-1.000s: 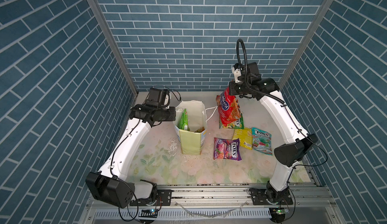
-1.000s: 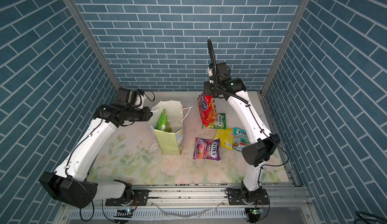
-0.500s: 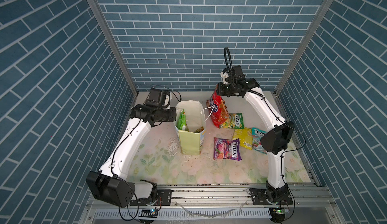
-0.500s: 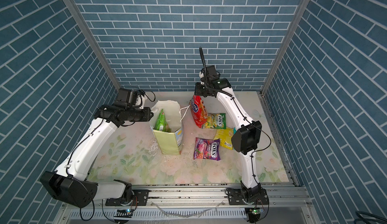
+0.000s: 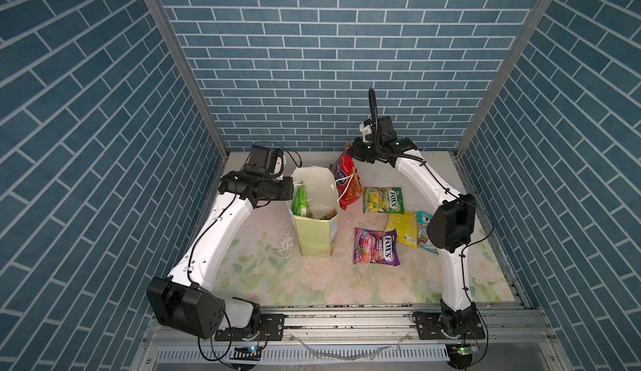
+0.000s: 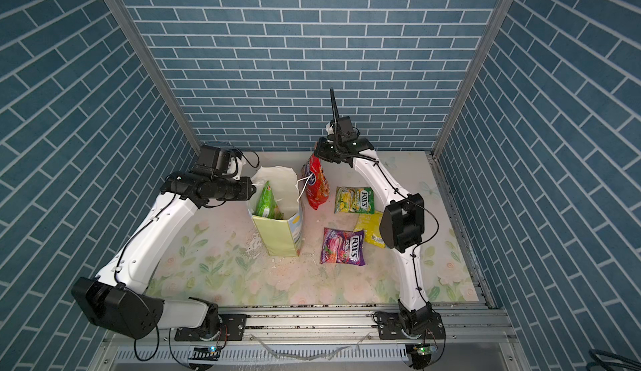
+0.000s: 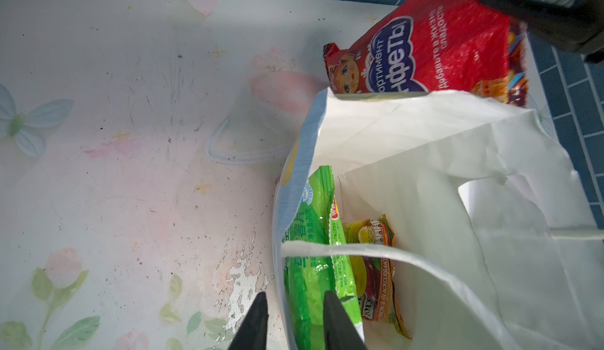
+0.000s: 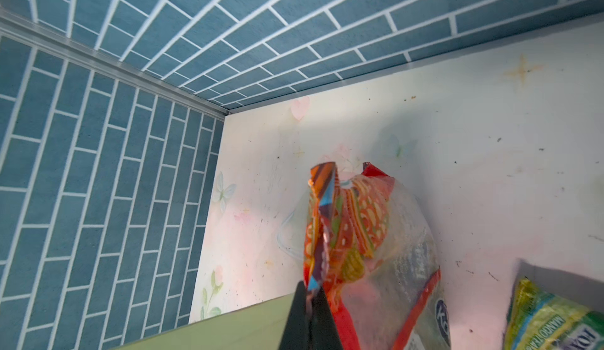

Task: Take the snacks out of the paper bag
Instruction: Place the snack at the top-center of the table.

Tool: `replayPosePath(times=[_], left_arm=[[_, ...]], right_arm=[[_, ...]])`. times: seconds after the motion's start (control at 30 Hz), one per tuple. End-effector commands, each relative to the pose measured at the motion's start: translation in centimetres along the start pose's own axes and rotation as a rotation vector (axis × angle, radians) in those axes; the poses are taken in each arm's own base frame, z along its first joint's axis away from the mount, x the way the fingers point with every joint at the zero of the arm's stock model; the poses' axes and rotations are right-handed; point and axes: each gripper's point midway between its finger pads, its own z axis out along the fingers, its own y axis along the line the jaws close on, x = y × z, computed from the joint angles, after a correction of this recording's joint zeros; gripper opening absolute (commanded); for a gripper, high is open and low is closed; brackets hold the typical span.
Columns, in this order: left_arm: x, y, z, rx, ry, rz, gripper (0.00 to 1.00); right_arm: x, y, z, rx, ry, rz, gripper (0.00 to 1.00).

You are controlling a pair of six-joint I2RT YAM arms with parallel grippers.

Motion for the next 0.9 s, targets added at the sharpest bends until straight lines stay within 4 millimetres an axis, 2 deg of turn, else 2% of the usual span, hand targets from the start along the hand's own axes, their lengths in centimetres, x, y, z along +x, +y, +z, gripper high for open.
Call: replayPosePath(times=[0.0,0.23,0.37,0.63,0.77,0.87], left_arm=[[-0.1,0.3,0.3,-0.004,0.007,-0.005,0.31],[-0.3,0.2,0.2,-0.003,0.008,0.001,0.31],[-0.4,0.1,0.3,-0.002,0.011,0.005,0.31],[-0.3,0.1,0.4,0.001,0.017,0.005,0.33],[-0.2,0.0,0.3,0.004,0.015,0.004,0.34],[0.0,0.0,0.3,0.006,0.018,0.001,0.34]], right_arm=[[-2.5,2.0,-2.6,-0.086,-0.105,0.057,0.0],[0.3,-4.2,-2.7,0.04,-0.086,0.131,0.0],[1.8,-6.4,-3.0,0.093,-0.071,0.147,0.0],[3.5,-8.1,-2.6,0.136,-0.011,0.144,0.0],[3.7,-8.4,-3.2,0.16,-0.01,0.128,0.0],[4.0,-8.5,-3.6,0.176,-0.001,0.11,0.04]])
